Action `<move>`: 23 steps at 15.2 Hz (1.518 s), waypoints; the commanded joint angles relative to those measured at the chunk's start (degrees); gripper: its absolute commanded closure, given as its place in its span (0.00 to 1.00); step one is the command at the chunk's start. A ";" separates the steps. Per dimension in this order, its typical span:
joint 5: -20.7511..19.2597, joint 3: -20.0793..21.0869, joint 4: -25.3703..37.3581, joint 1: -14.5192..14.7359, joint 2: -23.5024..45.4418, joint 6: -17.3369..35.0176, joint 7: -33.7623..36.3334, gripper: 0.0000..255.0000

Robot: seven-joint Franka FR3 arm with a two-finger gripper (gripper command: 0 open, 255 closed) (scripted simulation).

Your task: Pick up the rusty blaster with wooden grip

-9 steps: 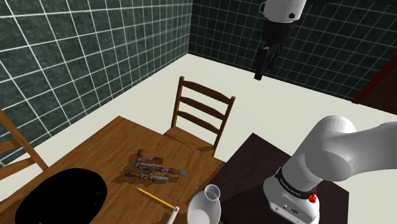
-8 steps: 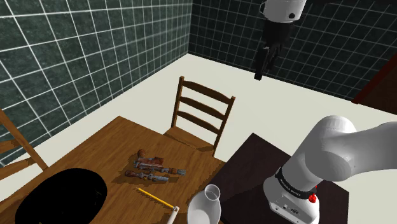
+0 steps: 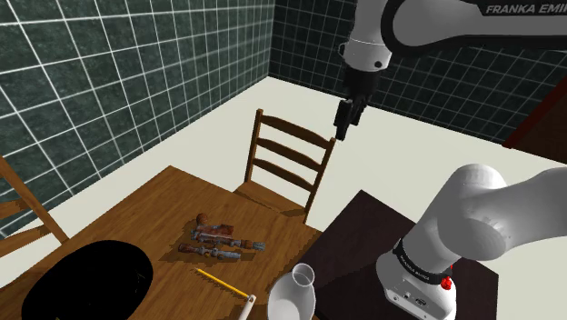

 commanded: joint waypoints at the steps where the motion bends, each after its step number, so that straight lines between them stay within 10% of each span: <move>1: 1.08 -0.25 -1.78 0.90 2.28 4.27 -1.03 0.00; 23: 22.30 1.30 -2.92 14.69 41.87 45.79 -20.50 0.00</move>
